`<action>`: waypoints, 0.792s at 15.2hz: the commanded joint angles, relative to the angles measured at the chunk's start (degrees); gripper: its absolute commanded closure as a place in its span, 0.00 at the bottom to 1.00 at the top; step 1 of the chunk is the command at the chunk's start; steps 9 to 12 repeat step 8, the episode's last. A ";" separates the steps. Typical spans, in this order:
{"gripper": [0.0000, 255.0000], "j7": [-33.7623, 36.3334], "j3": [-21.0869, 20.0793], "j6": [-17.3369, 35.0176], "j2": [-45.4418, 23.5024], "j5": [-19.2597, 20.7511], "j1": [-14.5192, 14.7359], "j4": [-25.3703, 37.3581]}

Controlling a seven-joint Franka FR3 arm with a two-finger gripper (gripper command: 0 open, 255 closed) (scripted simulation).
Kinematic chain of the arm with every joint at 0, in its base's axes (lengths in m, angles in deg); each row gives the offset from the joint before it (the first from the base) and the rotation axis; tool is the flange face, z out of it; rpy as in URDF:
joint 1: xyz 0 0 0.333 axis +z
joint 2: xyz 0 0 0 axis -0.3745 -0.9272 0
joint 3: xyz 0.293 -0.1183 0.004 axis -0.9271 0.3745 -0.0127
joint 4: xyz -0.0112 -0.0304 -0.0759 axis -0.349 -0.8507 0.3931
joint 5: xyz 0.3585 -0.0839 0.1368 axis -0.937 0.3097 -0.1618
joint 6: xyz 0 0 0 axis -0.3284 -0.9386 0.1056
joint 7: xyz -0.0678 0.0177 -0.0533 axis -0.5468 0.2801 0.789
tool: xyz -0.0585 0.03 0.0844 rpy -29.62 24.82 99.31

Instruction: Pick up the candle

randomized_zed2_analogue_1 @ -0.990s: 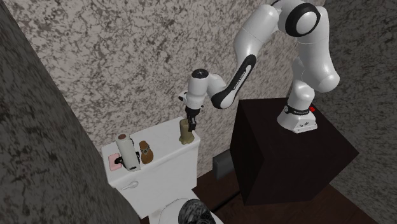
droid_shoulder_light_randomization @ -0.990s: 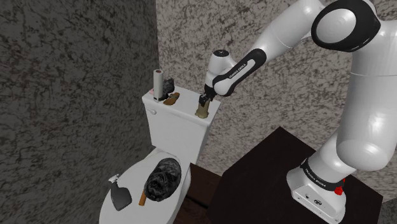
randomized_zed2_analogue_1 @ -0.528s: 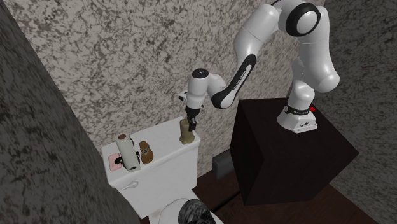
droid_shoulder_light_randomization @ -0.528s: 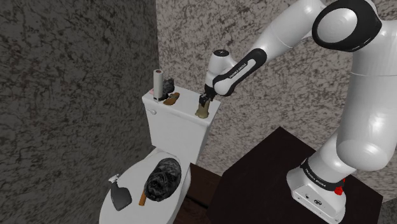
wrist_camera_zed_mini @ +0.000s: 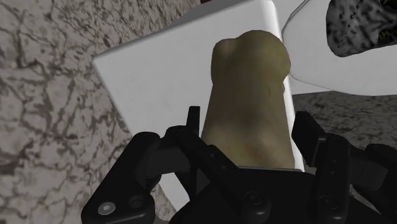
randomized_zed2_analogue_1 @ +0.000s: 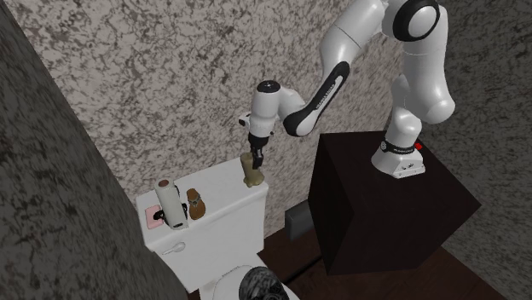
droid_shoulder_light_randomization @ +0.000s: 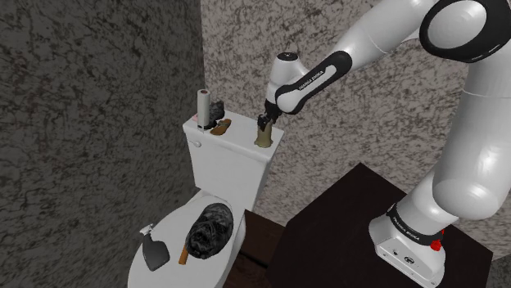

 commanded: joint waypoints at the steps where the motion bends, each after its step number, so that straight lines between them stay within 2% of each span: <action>1: 1.00 -0.40 -0.23 -1.25 1.20 -0.38 -0.14 0.09; 6: 1.00 -1.39 -0.72 -4.42 4.09 -1.33 -0.42 0.39; 12: 1.00 -1.42 -0.73 -4.51 4.18 -1.36 -0.43 0.40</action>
